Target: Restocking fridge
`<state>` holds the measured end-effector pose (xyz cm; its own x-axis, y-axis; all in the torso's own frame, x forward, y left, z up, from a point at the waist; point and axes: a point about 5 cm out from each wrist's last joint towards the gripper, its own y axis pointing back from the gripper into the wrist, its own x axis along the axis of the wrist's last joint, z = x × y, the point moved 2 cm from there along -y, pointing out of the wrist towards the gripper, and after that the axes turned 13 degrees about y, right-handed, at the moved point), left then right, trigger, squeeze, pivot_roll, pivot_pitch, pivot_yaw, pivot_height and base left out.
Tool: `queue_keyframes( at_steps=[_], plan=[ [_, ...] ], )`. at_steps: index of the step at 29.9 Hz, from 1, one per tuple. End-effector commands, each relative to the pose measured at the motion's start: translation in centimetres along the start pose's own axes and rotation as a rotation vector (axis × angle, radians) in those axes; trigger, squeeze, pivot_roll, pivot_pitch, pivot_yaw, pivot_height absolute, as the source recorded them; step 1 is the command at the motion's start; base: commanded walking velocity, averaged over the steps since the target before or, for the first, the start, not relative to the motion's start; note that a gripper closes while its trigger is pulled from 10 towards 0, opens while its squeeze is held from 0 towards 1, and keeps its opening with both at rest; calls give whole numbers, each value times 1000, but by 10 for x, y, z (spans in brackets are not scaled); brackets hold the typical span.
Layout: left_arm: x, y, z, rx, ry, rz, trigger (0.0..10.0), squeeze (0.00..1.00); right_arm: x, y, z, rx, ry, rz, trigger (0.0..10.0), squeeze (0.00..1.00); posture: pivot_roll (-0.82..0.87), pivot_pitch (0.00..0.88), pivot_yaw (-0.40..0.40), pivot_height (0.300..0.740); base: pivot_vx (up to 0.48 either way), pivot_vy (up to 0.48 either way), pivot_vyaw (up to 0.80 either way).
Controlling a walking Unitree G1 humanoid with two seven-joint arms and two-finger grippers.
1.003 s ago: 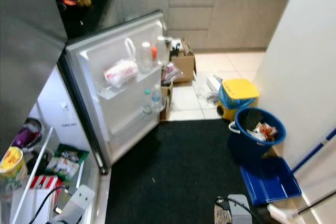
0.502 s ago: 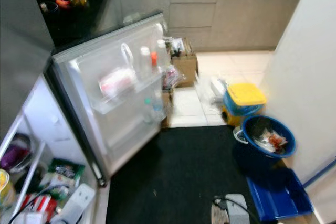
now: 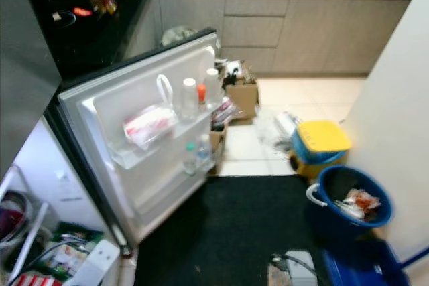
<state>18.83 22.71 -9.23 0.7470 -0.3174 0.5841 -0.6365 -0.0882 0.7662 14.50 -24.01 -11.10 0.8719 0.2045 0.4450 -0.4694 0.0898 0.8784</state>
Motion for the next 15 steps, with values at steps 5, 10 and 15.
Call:
queue_keyframes(
  at_steps=[5,10,15],
  plan=[
    [-5,1,1,-3,1,-17,10000,302,2,-1,-2,1,-9,11,10000,0,29,0,-39,740,366,0,0],
    [-5,1,0,-3,18,-18,10000,263,2,0,-3,3,-7,14,10000,0,30,0,-39,740,267,0,0],
    [-5,1,1,-12,34,-18,10000,212,3,-1,-3,16,2,19,10000,0,30,0,-40,740,0,0,0]
  ],
)
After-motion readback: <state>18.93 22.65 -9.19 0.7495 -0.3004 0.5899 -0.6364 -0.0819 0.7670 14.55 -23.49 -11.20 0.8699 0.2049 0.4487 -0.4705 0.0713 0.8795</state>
